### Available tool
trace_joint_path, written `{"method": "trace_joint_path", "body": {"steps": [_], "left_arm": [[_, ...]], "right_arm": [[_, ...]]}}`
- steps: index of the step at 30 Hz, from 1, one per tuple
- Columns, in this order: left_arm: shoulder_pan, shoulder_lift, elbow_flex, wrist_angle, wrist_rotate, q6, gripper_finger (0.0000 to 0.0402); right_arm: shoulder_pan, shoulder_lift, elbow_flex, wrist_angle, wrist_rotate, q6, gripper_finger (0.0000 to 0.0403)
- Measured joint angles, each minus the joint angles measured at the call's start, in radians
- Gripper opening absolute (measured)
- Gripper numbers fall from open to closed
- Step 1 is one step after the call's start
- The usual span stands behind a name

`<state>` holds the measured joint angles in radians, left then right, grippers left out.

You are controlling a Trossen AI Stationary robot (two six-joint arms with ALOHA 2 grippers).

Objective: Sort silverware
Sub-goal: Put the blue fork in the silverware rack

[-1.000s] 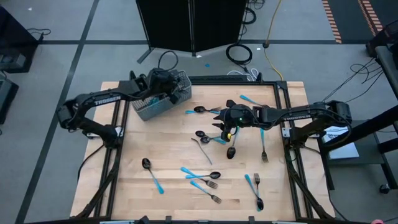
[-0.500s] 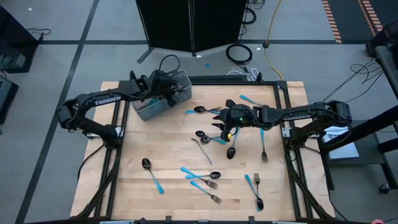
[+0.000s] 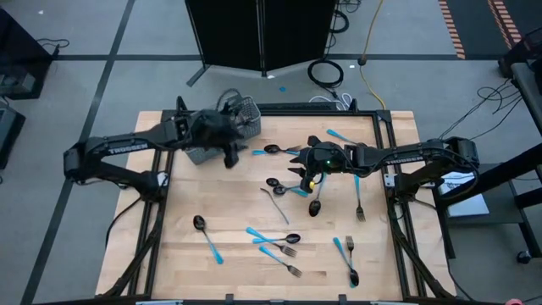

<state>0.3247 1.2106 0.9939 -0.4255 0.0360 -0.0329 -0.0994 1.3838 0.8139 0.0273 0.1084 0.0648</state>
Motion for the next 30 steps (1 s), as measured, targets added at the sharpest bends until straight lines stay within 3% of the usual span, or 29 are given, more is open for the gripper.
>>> {"method": "trace_joint_path", "body": {"steps": [7,14,21,30], "left_arm": [[-0.245,0.027,0.000,0.061,0.010,-0.064,0.0185],[-0.429,0.112,-0.001,0.274,-0.070,-0.090,0.0185],[-0.536,0.237,-0.001,0.423,-0.074,-0.041,0.0185],[-0.580,0.345,0.000,0.470,-0.074,-0.030,0.0185]], "right_arm": [[0.008,0.000,0.000,-0.037,-0.007,0.104,0.0125],[0.031,0.000,0.000,-0.120,-0.010,0.139,0.0125],[0.043,0.000,0.000,-0.124,-0.010,0.203,0.0125],[0.043,0.000,0.000,-0.121,-0.009,0.238,0.0125]]}}
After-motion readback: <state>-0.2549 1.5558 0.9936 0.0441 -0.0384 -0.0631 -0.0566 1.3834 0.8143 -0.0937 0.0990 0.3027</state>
